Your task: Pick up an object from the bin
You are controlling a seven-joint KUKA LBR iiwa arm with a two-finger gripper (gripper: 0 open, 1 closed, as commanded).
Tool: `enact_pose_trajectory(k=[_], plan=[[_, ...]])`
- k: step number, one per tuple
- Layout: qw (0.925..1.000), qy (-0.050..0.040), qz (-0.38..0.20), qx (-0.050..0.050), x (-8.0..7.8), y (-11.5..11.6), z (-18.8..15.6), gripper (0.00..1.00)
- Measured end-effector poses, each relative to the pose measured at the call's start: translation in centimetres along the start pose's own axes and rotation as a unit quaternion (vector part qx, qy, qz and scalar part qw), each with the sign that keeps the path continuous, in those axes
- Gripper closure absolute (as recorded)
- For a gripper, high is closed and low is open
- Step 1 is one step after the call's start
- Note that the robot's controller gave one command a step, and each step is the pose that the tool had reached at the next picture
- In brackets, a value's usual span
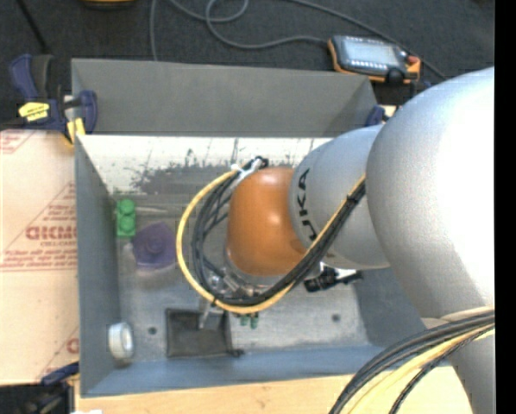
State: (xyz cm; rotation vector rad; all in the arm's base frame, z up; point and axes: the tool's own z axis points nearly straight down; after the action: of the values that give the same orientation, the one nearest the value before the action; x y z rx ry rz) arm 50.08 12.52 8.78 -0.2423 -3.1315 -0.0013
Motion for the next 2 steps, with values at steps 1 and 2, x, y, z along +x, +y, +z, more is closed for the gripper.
enact_pose_trajectory(k=[1, 2], plan=[[1.0, 0.0008, 0.0, 0.0, 0.0, 0.0, -1.0, 1.0], [1.0, 0.0026, 0.0, 0.001, 0.1, -0.1, -3.1, 1.0]])
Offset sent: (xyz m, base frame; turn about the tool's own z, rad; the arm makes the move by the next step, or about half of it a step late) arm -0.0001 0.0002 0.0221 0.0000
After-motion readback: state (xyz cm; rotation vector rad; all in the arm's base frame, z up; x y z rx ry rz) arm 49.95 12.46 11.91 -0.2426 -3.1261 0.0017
